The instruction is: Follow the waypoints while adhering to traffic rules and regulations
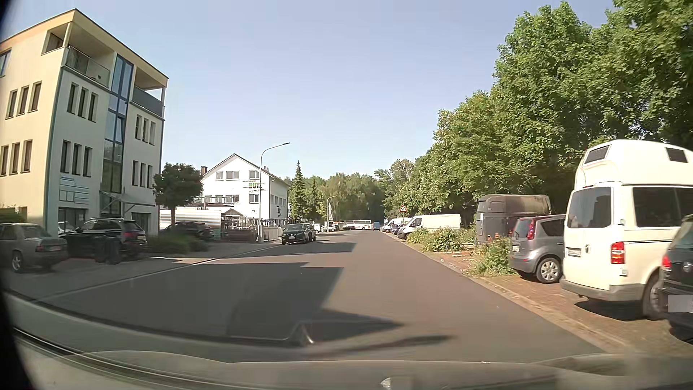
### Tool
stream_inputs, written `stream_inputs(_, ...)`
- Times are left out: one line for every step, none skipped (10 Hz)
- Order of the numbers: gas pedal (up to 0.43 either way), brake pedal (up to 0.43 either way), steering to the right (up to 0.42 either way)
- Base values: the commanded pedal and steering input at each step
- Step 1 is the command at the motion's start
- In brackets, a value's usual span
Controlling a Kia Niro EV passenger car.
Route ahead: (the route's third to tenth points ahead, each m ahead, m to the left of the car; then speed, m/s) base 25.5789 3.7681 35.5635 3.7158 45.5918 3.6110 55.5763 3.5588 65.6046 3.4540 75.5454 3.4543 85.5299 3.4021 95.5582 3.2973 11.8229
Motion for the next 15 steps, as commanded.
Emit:
stream_inputs(0.028,0.018,0.000)
stream_inputs(0.028,0.018,0.000)
stream_inputs(0.028,0.018,0.000)
stream_inputs(0.028,0.018,0.000)
stream_inputs(0.028,0.018,0.000)
stream_inputs(0.028,0.018,0.000)
stream_inputs(0.028,0.018,0.000)
stream_inputs(0.028,0.018,0.000)
stream_inputs(0.028,0.018,0.000)
stream_inputs(0.028,0.018,0.000)
stream_inputs(0.028,0.018,0.000)
stream_inputs(0.028,0.018,0.000)
stream_inputs(0.028,0.018,0.000)
stream_inputs(0.028,0.018,0.000)
stream_inputs(0.028,0.018,0.000)
